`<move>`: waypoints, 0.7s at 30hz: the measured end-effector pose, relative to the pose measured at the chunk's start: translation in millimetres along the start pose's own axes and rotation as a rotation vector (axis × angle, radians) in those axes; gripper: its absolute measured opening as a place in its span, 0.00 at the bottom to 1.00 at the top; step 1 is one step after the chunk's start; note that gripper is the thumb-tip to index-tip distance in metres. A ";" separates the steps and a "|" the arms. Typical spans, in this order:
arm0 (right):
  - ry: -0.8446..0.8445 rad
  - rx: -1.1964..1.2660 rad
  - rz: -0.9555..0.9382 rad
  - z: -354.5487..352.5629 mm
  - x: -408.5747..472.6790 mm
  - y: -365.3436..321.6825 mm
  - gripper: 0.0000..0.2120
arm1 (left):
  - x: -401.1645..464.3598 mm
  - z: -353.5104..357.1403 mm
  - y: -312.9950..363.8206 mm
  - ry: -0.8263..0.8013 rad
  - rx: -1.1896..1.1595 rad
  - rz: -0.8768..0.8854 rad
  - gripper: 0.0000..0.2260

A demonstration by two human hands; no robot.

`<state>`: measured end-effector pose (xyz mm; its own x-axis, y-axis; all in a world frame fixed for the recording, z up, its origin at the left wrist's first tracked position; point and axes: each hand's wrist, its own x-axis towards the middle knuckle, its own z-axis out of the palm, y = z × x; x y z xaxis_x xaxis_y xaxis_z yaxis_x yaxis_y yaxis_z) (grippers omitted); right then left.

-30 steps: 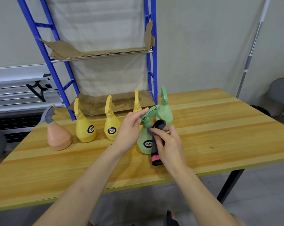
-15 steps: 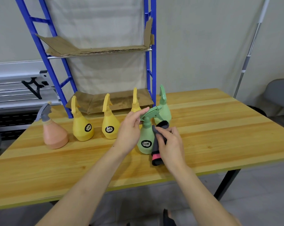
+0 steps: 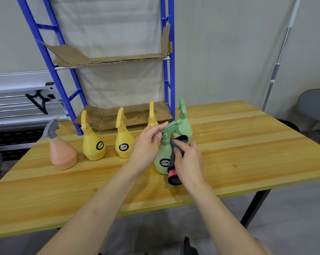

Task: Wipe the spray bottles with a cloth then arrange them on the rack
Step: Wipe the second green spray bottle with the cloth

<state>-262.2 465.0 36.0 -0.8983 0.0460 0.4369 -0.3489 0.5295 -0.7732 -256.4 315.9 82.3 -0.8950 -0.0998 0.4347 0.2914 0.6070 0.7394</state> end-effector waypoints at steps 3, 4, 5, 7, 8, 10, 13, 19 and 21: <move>-0.040 0.015 0.001 -6.0 -2.2 8.8 0.15 | 2.0 -2.7 1.1 -0.014 0.011 -0.006 0.19; -0.037 0.038 -0.005 -7.9 -3.8 10.5 0.14 | 2.9 -3.9 1.7 -0.016 0.021 -0.003 0.19; -0.023 0.074 -0.011 -10.2 -5.5 11.5 0.14 | 3.6 -5.0 2.8 -0.014 0.038 0.002 0.18; 0.029 0.165 -0.012 -15.1 -7.6 11.7 0.14 | 4.8 -6.0 5.7 0.006 0.092 0.018 0.18; 0.061 0.203 -0.009 -17.4 -7.7 11.4 0.14 | 5.4 -6.3 6.9 0.023 0.124 0.029 0.18; 0.112 0.260 0.002 -22.3 -6.9 9.3 0.13 | 8.0 -6.8 8.1 0.067 0.203 0.048 0.17; 0.154 0.310 0.006 -29.5 -6.4 4.3 0.12 | 12.7 -7.7 11.4 0.089 0.289 0.058 0.18; 0.252 0.276 -0.015 -43.6 7.5 -3.0 0.13 | 13.7 -5.4 22.8 0.067 0.311 0.109 0.14; 0.224 0.239 -0.029 -42.0 19.0 -5.9 0.13 | 16.7 -4.8 22.5 0.072 0.317 0.106 0.13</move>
<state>-266.0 498.3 68.2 -0.8150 0.2333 0.5305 -0.4507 0.3204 -0.8332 -263.2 324.0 108.6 -0.8359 -0.0715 0.5442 0.2519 0.8309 0.4961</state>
